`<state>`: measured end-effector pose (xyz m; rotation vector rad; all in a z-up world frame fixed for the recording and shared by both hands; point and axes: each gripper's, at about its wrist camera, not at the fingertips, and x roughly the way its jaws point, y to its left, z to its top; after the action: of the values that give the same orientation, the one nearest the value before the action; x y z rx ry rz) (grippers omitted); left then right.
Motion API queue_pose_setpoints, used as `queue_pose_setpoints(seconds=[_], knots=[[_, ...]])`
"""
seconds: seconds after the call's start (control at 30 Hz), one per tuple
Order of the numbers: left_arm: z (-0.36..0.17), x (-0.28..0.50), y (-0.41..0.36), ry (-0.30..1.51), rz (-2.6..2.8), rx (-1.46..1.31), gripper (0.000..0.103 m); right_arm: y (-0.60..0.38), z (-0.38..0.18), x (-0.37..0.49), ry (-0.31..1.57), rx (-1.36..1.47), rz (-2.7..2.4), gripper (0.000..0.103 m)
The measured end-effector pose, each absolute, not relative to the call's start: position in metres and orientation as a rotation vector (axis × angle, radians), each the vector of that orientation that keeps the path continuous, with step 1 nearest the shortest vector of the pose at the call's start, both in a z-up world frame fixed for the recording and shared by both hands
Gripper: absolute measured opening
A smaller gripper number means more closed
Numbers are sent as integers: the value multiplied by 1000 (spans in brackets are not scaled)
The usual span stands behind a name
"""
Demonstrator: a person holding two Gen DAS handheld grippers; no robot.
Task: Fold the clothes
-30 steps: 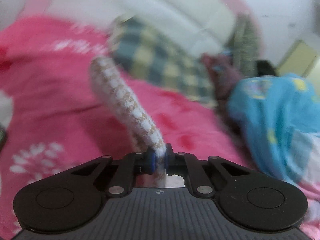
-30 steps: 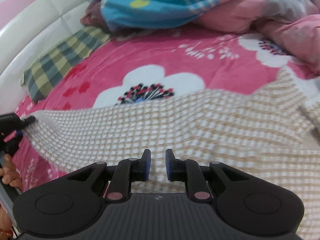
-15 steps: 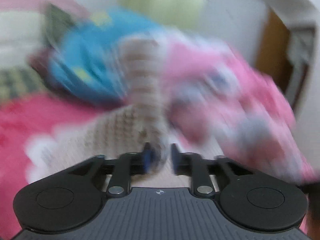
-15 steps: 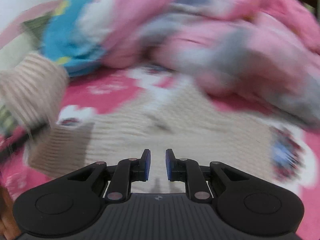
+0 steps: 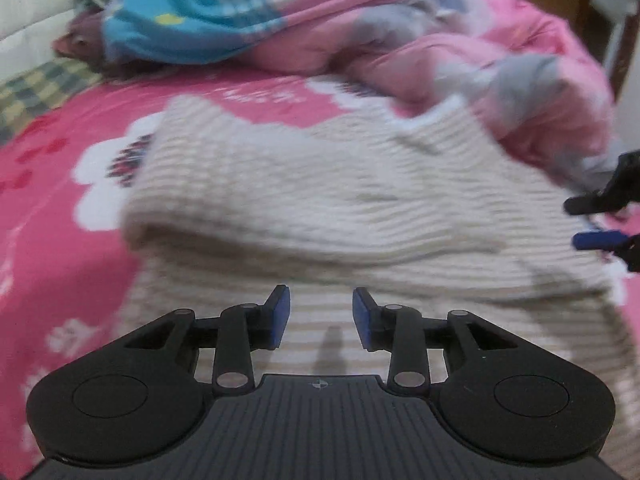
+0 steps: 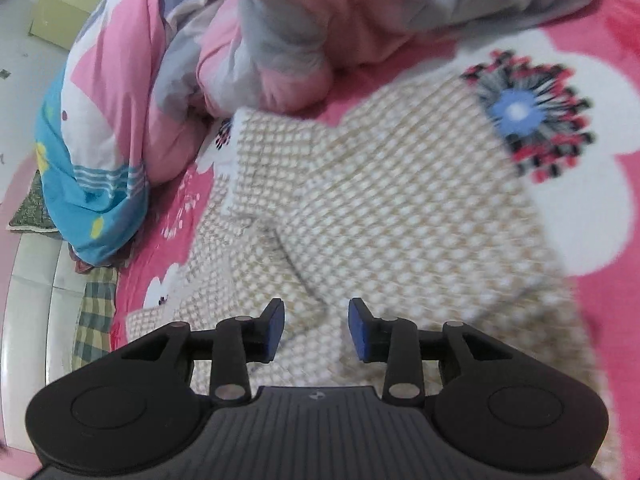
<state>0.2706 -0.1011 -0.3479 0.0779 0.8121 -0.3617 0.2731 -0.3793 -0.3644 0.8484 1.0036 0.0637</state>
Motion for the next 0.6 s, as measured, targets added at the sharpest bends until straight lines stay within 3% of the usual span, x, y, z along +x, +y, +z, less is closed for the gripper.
queue_pose_setpoints(seconds=[0.27,0.33,0.4,0.6], knots=[[-358,295,-74,786,-228,120,34,-326,-402,331,1180,755,118,41],[-364,300,-70,803,-206,128,34,-314,-398,335,1176,694,129,37],[-368,303,-67,814,-189,125,34,-304,-392,338,1166,642,143,21],[-368,309,-65,806,-161,100,34,-297,-339,330,1086,597,186,16]])
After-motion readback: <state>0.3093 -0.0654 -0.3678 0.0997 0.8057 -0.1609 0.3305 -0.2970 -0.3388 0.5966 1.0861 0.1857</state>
